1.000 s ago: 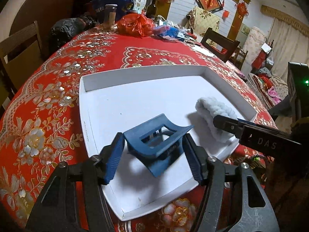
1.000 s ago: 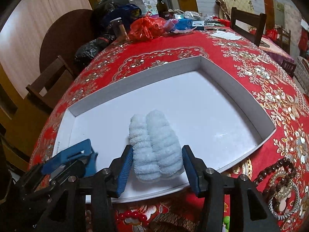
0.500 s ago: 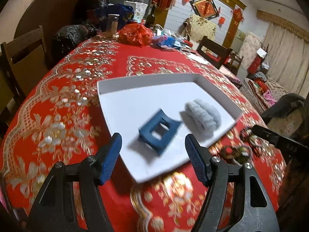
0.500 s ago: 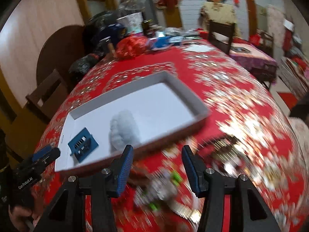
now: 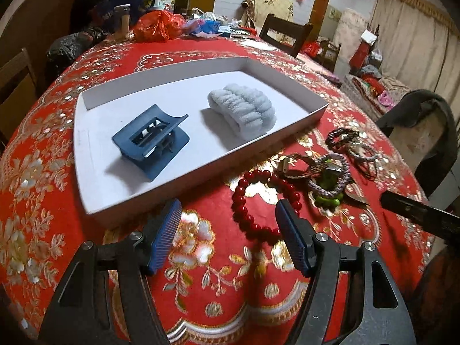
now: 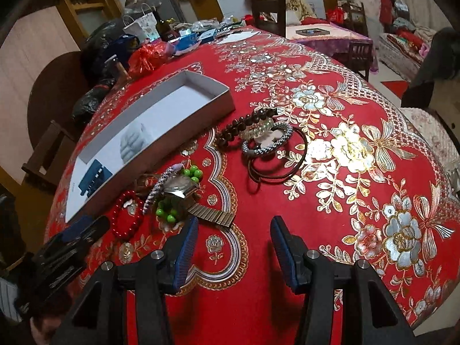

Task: Organize jewelry
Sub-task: 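Grasp the red bead bracelet with the left gripper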

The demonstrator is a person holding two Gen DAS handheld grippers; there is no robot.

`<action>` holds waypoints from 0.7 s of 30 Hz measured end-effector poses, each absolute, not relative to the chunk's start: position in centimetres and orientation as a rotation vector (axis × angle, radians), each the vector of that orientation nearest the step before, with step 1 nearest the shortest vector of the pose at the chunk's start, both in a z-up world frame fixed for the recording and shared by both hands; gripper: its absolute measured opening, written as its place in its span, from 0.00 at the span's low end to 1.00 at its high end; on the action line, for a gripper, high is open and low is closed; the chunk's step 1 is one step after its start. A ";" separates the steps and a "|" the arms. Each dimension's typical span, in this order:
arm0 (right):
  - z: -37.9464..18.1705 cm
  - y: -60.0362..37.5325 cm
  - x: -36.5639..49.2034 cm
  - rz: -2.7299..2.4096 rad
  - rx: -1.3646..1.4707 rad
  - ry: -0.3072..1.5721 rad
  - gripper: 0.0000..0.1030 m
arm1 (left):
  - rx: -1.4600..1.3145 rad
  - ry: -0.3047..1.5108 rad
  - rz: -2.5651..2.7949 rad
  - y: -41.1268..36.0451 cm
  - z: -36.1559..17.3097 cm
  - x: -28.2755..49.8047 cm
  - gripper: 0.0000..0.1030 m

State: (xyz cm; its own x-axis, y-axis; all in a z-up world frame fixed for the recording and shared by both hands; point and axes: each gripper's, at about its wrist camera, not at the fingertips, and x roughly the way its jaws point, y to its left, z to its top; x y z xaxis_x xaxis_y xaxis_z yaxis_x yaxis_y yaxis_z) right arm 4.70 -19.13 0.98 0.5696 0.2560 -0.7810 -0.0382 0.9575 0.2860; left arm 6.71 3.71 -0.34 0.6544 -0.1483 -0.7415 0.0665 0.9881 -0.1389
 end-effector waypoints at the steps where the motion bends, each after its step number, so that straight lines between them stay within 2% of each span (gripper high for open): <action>1: 1.2 -19.2 4.6 0.179 0.254 0.939 0.48 | -0.093 0.856 -0.118 3.5 -0.6 6.9 0.66; 8: 1.3 -19.1 4.8 0.196 0.263 0.924 0.48 | -0.042 0.903 -0.094 2.9 -1.3 7.6 0.65; 10: 1.4 -19.0 4.9 0.206 0.263 0.918 0.48 | -0.017 0.905 -0.080 2.8 -1.4 7.5 0.58; 12: 1.4 -18.6 5.0 0.225 0.263 0.912 0.48 | 0.007 0.900 -0.074 2.7 -1.4 7.2 0.40; 13: 1.5 -18.4 5.1 0.246 0.265 0.904 0.48 | 0.010 0.898 -0.084 2.7 -1.4 7.0 0.35; 15: 1.6 -17.9 5.2 0.278 0.265 0.894 0.48 | 0.014 0.894 -0.107 2.7 -1.4 6.5 0.14; 21: 1.8 -15.3 6.1 0.414 0.245 0.885 0.47 | -0.036 0.896 -0.146 3.8 -1.4 5.0 0.11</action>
State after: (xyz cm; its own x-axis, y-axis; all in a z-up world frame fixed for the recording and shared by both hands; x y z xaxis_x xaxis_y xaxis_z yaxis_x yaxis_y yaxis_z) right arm 6.13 -15.33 1.78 0.5613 0.4470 -0.6965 -0.2481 0.8938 0.3737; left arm 5.03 3.81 -1.43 0.6155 -0.1420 -0.7753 0.1122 0.9894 -0.0922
